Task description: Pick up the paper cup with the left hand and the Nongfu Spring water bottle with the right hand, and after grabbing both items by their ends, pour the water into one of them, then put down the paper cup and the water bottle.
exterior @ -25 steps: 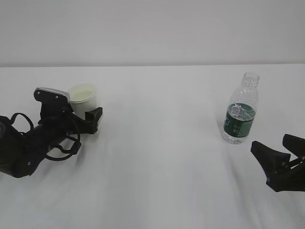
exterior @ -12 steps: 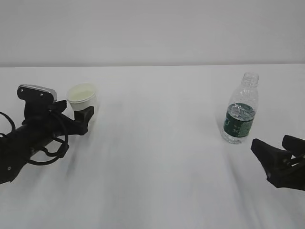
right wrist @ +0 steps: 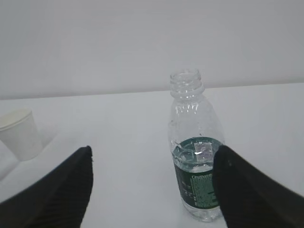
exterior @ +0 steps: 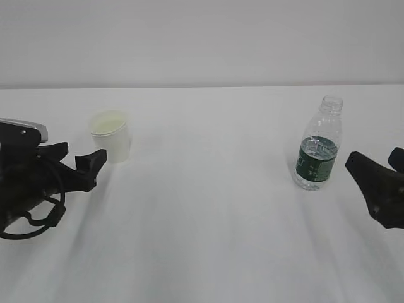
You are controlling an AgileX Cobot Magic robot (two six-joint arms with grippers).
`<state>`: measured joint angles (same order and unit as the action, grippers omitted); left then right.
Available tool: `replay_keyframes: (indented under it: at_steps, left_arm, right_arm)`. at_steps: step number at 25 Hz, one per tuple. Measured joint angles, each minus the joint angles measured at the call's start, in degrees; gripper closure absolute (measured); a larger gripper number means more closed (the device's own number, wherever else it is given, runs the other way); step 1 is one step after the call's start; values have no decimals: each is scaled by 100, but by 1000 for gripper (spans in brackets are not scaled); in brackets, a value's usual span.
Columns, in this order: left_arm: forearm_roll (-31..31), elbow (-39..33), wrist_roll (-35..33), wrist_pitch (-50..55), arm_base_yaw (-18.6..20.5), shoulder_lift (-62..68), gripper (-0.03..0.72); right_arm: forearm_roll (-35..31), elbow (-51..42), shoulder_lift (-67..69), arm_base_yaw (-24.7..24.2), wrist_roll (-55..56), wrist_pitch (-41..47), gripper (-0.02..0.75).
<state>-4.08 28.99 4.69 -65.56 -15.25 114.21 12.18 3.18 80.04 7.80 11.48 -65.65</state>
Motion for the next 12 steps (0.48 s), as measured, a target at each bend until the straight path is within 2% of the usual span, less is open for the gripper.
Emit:
replay_keyframes:
  at_steps: [12]
  left_arm:
    - [9, -807, 221, 0, 0, -1461, 89]
  right_arm:
    - [-211, -13, -578, 0, 205, 0, 150]
